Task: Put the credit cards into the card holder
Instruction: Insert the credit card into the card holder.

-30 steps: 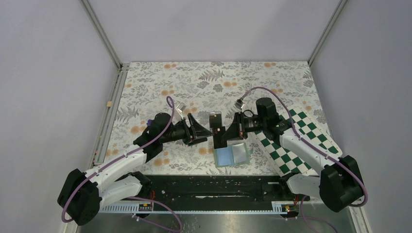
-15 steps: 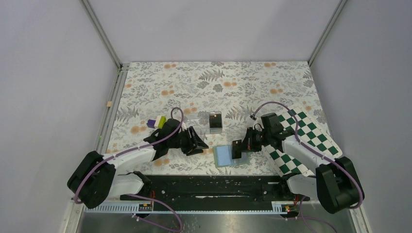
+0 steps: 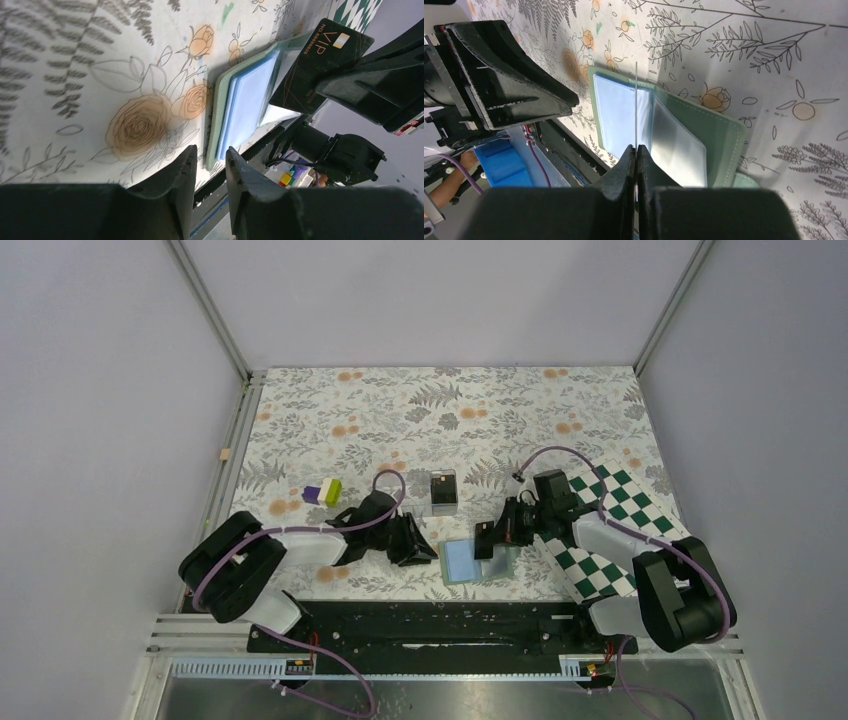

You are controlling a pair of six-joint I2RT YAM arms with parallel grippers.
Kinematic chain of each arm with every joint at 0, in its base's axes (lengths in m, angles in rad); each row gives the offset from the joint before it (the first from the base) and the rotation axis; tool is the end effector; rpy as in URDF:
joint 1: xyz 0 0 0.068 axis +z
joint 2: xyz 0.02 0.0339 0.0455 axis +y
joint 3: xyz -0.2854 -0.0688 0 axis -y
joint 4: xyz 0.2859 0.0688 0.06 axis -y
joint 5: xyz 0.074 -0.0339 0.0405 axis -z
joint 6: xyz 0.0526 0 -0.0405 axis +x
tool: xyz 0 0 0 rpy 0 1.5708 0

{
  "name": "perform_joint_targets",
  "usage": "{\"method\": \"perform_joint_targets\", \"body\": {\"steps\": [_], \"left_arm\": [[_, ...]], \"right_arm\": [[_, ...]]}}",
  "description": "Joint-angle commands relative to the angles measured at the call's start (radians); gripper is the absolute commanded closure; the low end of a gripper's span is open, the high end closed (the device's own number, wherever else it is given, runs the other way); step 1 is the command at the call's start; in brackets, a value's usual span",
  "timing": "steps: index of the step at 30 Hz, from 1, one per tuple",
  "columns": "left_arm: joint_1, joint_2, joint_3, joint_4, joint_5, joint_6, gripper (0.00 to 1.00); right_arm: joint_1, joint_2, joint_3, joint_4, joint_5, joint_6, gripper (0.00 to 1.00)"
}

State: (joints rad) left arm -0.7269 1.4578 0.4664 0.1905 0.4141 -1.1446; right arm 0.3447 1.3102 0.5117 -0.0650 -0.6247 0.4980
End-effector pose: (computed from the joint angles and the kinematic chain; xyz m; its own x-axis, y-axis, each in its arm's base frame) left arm 0.1949 -0.2016 0.1030 -0.9663 -0.2562 -0.0247 -0.1505 0.6403 -0.7532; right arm 0.2388 0.1184 0.1377 -0.9303 0.0777 -0.3585 -0.2133 0.6806 0.7009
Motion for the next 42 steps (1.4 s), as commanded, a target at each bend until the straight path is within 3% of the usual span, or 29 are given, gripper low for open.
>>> {"method": "perform_joint_targets", "body": {"steps": [1, 23, 29, 33, 37, 42], "left_arm": [[-0.027, 0.064, 0.037, 0.066, -0.017, -0.010, 0.74], [-0.065, 0.144, 0.080, 0.009, -0.045, -0.004, 0.91], [-0.071, 0.147, 0.072, 0.023, -0.046, -0.020, 1.00], [-0.072, 0.148, 0.070, 0.023, -0.046, -0.025, 1.00], [-0.074, 0.152, 0.070, 0.020, -0.049, -0.025, 1.00], [-0.073, 0.159, 0.073, 0.015, -0.051, -0.023, 1.00]], "right_arm": [[-0.006, 0.038, -0.018, 0.104, -0.035, 0.015, 1.00], [-0.006, 0.080, -0.145, 0.276, -0.127, 0.128, 1.00], [-0.006, 0.125, -0.188, 0.440, -0.153, 0.221, 1.00], [-0.005, 0.154, -0.207, 0.510, -0.165, 0.270, 1.00], [-0.005, 0.144, -0.223, 0.490, -0.166, 0.297, 1.00], [-0.006, 0.044, -0.220, 0.305, -0.109, 0.266, 1.00]]}}
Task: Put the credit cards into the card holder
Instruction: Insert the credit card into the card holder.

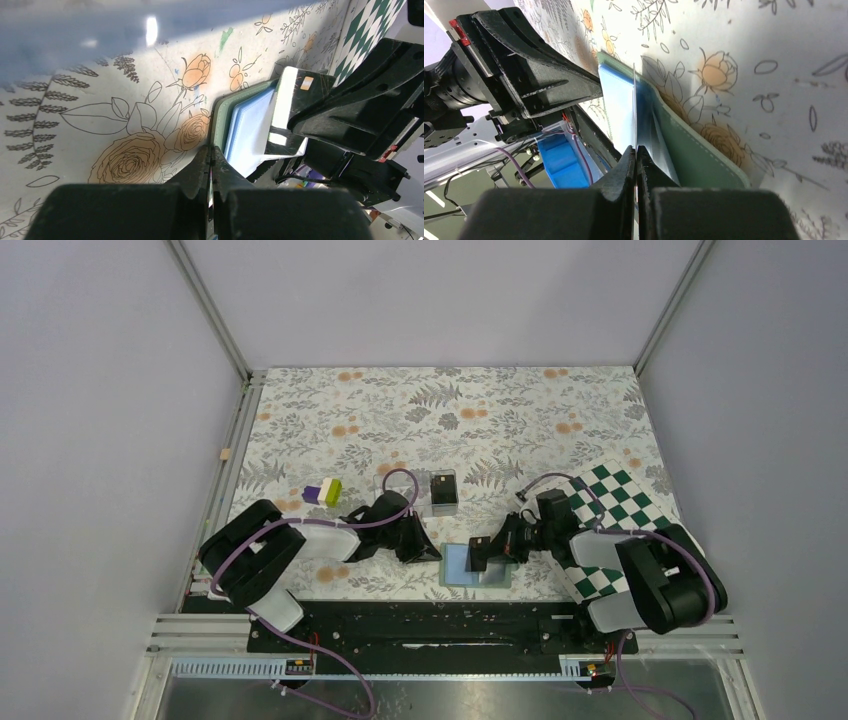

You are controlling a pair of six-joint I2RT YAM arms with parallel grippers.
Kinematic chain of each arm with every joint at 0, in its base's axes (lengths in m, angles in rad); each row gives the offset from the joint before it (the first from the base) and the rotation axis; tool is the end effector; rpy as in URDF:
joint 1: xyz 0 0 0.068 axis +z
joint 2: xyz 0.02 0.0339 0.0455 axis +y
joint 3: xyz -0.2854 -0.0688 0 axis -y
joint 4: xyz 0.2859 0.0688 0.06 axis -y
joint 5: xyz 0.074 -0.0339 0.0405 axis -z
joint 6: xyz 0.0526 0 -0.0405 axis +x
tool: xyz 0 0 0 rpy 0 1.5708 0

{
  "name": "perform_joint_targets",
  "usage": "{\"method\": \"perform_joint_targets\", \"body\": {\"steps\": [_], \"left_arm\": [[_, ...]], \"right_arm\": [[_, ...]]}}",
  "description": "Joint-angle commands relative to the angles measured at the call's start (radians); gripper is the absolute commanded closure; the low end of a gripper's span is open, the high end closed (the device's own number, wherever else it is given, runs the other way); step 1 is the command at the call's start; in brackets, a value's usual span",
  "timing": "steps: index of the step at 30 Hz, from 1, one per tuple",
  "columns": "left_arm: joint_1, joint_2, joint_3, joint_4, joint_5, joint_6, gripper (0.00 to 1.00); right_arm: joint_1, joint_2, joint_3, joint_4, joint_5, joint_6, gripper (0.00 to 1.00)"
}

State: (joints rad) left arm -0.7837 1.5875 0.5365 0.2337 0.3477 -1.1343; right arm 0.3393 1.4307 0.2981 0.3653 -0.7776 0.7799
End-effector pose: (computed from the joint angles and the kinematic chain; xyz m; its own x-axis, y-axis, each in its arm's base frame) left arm 0.2022 -0.2268 0.0905 -0.9695 -0.2367 -0.0641 -0.1177 0.6785 -0.7251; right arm 0.2103 0.1134 0.0853 -0.9671 0.1901 -0.1693 -0.0469 0.5207 0.8524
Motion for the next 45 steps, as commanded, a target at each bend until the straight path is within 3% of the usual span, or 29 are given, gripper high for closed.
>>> {"method": "perform_joint_targets", "body": {"steps": [1, 4, 16, 34, 45], "left_arm": [[-0.017, 0.030, 0.003, -0.029, 0.015, -0.031, 1.00], [-0.019, 0.033, 0.004, -0.029, 0.015, -0.026, 1.00], [-0.026, 0.051, 0.010, -0.023, 0.018, -0.024, 1.00], [-0.035, 0.076, 0.033, -0.040, 0.023, -0.012, 1.00], [-0.040, 0.070, 0.040, -0.055, 0.020, -0.013, 1.00]], "right_arm": [[0.001, -0.098, -0.008, -0.154, 0.053, -0.020, 1.00], [0.000, -0.133, -0.019, -0.194, 0.057, -0.016, 1.00], [0.001, -0.038, -0.071, -0.052, -0.004, 0.049, 1.00], [0.014, 0.041, -0.014, -0.227, -0.025, -0.053, 1.00], [0.109, 0.103, 0.021, -0.086, -0.003, 0.039, 1.00]]}}
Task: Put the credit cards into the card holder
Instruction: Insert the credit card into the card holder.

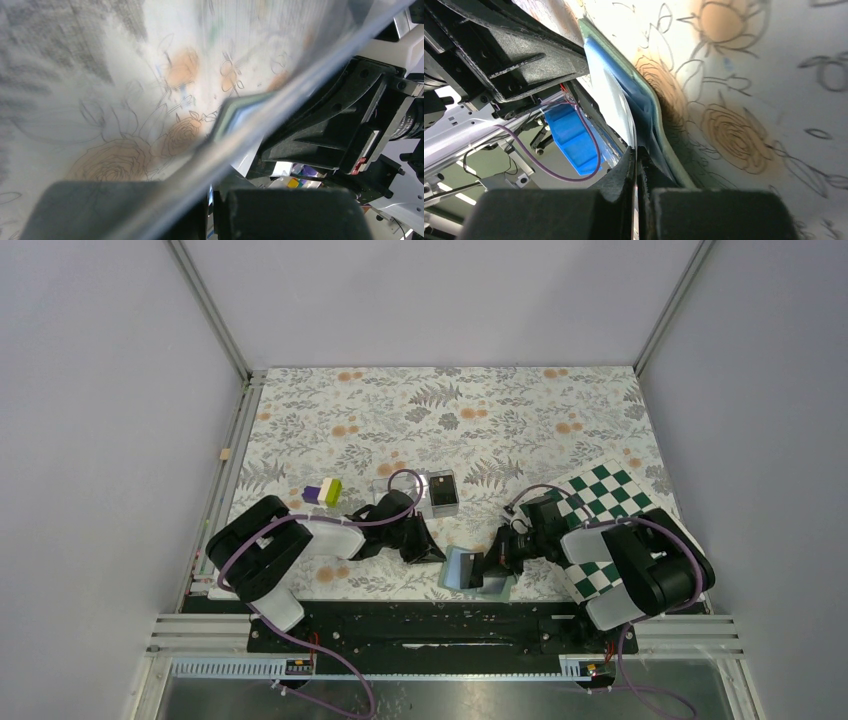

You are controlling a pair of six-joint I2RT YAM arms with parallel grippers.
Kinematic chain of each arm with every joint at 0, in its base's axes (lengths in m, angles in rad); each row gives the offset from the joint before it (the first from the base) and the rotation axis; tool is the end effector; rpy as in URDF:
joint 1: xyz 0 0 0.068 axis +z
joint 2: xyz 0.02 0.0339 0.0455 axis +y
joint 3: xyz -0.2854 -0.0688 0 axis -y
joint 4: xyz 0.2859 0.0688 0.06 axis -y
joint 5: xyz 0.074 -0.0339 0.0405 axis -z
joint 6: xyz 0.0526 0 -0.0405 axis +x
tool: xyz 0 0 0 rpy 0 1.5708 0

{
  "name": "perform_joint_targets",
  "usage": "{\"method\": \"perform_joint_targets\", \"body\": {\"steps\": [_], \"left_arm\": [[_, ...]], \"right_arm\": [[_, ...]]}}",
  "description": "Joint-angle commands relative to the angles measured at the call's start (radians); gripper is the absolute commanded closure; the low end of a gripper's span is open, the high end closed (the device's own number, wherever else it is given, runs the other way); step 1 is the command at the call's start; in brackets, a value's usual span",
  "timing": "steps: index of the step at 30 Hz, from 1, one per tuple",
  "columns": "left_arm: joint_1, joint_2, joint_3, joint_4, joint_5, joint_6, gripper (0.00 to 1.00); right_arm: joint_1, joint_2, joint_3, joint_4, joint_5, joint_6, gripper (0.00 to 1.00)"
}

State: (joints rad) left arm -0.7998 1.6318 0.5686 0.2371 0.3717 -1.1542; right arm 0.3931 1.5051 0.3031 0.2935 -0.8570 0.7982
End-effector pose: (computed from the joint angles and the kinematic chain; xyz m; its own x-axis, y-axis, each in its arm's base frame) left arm 0.2038 -0.2372 0.0872 -0.9753 -0.2189 -0.0300 -0.1288 0.6735 -0.7278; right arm 0.1944 0.1237 0.0677 -0.9955 0.0947 -0.0024 0.0469 0.5142 0.8564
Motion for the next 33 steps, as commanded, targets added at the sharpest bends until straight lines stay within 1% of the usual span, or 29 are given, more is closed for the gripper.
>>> {"method": "perform_joint_targets", "body": {"steps": [1, 6, 9, 14, 17, 20, 27, 32, 33], "left_arm": [[-0.024, 0.024, 0.008, -0.060, -0.005, 0.007, 1.00], [-0.029, 0.008, 0.001, -0.064, -0.013, -0.012, 1.00], [-0.030, -0.035, -0.015, -0.073, -0.033, -0.026, 1.00], [-0.029, -0.118, -0.028, -0.157, -0.101, -0.030, 1.00], [-0.030, -0.132, -0.037, -0.163, -0.111, -0.036, 1.00], [-0.030, -0.112, -0.038, -0.159, -0.107, -0.038, 1.00], [-0.029, -0.095, -0.042, -0.145, -0.104, -0.047, 1.00], [-0.031, -0.110, -0.048, -0.143, -0.107, -0.053, 1.00], [-0.030, -0.112, -0.050, -0.143, -0.106, -0.054, 1.00]], "right_arm": [[0.067, 0.030, 0.022, -0.012, 0.081, 0.028, 1.00], [0.109, 0.031, 0.026, 0.045, 0.111, 0.075, 1.00], [0.116, 0.018, 0.014, 0.086, 0.136, 0.091, 1.00], [0.116, -0.022, 0.035, 0.047, 0.179, 0.062, 1.00], [0.116, -0.027, 0.063, 0.029, 0.188, 0.044, 1.00], [0.116, -0.006, 0.093, 0.017, 0.193, 0.020, 1.00], [0.116, 0.078, 0.114, 0.130, 0.153, 0.057, 1.00], [0.116, 0.123, 0.149, 0.107, 0.106, 0.059, 1.00], [0.116, 0.118, 0.149, 0.087, 0.110, 0.056, 0.98]]}}
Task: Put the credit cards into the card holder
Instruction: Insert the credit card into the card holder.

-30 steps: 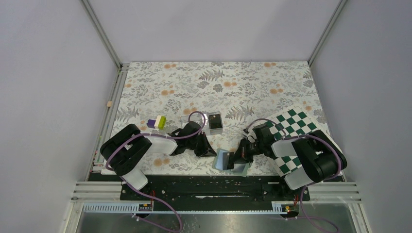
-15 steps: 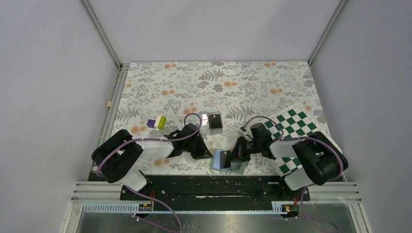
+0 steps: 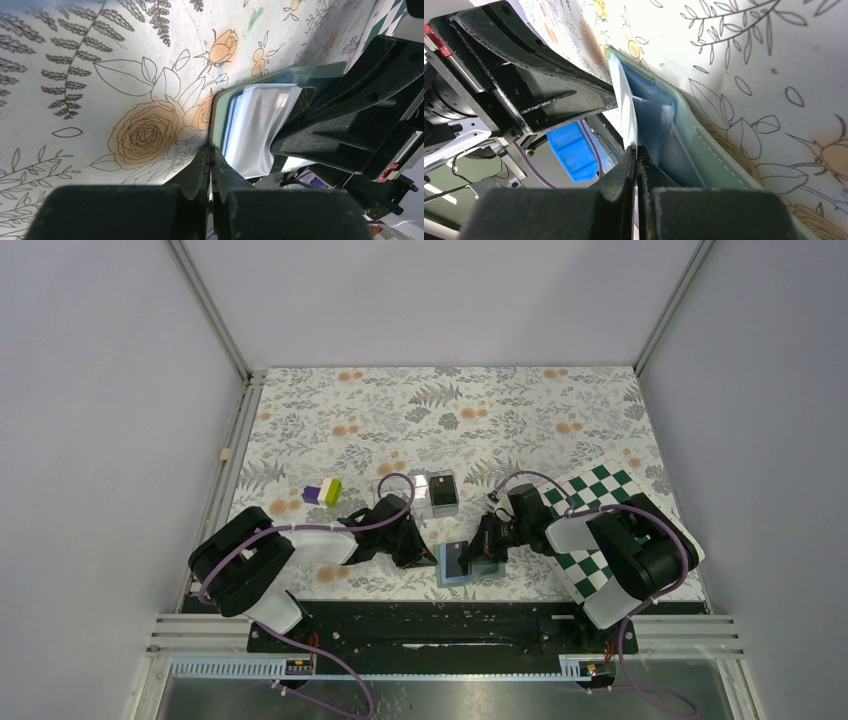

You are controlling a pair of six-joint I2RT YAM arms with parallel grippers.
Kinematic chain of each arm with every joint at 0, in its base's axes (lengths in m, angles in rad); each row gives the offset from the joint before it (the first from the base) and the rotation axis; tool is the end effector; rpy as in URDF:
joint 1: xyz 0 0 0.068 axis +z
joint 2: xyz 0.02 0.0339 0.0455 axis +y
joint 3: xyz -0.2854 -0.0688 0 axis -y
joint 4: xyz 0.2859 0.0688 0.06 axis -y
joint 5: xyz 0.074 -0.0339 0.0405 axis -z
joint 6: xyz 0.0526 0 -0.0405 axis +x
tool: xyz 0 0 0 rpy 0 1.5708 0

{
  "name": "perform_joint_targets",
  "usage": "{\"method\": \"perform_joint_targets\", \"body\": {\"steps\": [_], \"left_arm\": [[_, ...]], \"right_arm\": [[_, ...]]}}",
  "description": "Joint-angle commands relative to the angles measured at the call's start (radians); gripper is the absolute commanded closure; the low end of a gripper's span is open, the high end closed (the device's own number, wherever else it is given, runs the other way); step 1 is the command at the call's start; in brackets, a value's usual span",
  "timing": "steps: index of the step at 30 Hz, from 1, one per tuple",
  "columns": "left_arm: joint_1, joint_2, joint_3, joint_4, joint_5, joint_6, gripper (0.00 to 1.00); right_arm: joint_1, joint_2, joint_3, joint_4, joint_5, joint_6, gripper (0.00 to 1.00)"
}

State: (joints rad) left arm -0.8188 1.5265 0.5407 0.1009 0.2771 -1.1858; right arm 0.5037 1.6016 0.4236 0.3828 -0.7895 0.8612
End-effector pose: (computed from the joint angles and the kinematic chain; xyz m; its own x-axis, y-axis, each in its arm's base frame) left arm 0.1904 -0.2247 0.0970 -0.9593 -0.2794 -0.0417 -0.1817 0.7230 -0.6665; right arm 0.2197 0.1637 0.0783 -0.9955 0.0613 -0.0716 -0.0307 0.5069 0.8614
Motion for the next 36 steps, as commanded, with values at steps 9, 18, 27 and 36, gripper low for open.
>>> {"method": "perform_joint_targets", "body": {"steps": [9, 18, 27, 36], "left_arm": [[-0.013, 0.000, -0.021, 0.000, -0.009, -0.021, 1.00], [-0.021, 0.037, 0.001, 0.023, 0.009, -0.011, 1.00], [-0.029, 0.058, 0.018, 0.024, 0.018, -0.006, 1.00], [-0.032, 0.049, 0.040, -0.009, 0.010, 0.009, 1.00]], "right_arm": [[0.007, -0.136, 0.112, -0.431, 0.160, -0.203, 0.59], [0.007, -0.118, 0.168, -0.512, 0.182, -0.269, 0.45], [0.037, -0.035, 0.200, -0.475, 0.146, -0.246, 0.76], [0.082, -0.046, 0.228, -0.506, 0.164, -0.235, 0.82]]}}
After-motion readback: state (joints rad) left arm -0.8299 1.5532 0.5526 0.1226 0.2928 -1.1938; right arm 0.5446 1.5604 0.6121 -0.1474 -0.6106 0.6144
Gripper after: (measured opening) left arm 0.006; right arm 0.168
